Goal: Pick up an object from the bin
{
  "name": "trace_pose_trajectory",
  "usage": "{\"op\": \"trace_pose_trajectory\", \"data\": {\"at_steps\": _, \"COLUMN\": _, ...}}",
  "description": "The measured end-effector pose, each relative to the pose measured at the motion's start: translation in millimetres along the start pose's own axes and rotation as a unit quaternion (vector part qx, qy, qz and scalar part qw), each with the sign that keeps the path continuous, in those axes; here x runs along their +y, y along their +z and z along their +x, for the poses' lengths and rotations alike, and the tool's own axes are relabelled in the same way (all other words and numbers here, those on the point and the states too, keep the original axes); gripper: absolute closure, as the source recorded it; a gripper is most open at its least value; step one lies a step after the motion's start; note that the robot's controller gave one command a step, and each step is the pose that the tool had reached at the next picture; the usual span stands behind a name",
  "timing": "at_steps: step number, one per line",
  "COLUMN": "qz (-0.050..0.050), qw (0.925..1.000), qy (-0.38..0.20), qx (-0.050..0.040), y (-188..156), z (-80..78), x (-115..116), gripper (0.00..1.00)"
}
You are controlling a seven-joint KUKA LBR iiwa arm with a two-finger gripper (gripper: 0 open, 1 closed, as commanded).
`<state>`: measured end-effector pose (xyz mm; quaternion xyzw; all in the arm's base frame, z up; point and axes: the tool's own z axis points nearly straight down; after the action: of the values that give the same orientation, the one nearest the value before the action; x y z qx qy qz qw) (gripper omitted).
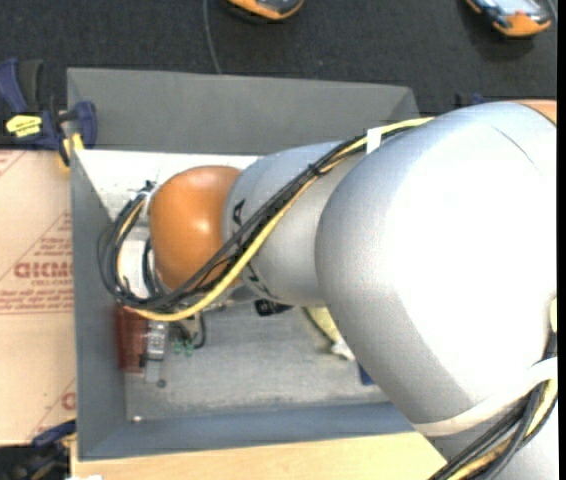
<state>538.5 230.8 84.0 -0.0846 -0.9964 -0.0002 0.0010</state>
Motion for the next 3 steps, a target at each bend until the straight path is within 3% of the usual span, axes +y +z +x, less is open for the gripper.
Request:
{"op": "trace_pose_trajectory", "data": {"at_steps": 1, "qz": 0.000, "qw": 0.9924, "qy": 0.123, "qx": -0.0009, "y": 5.4, "z": -2.6, "x": -2.8, "gripper": 0.00}}
{"op": "trace_pose_trajectory", "data": {"at_steps": 2, "qz": -0.006, "qw": 0.9994, "qy": 0.032, "qx": -0.0142, "y": 1.0, "z": -9.4, "x": 6.7, "gripper": 1.00}}
{"op": "trace_pose_trajectory", "data": {"at_steps": 3, "qz": -0.006, "qw": 0.9994, "qy": 0.032, "qx": -0.0140, "y": 1.1, "z": -9.4, "x": 6.7, "gripper": 1.00}}
